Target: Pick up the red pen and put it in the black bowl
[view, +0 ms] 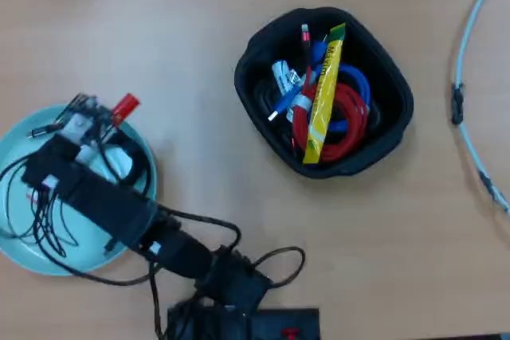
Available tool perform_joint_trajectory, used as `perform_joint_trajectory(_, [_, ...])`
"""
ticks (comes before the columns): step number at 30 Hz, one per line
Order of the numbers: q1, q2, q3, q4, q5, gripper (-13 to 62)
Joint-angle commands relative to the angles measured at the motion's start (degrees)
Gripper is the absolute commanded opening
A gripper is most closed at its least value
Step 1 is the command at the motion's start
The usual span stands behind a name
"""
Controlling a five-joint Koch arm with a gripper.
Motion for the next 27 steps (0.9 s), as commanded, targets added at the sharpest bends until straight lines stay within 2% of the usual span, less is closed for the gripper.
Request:
perform_joint_trajectory(1, [2.6, 7.0, -1.7, 3.4, 1.6, -6.1])
perform_joint_trajectory(14, [20.2, 12.1, 7.1, 4.5, 1.8, -6.1])
perform_joint_trajectory(27, [47.9, 12.1, 5.5, 2.7, 0.4, -6.1])
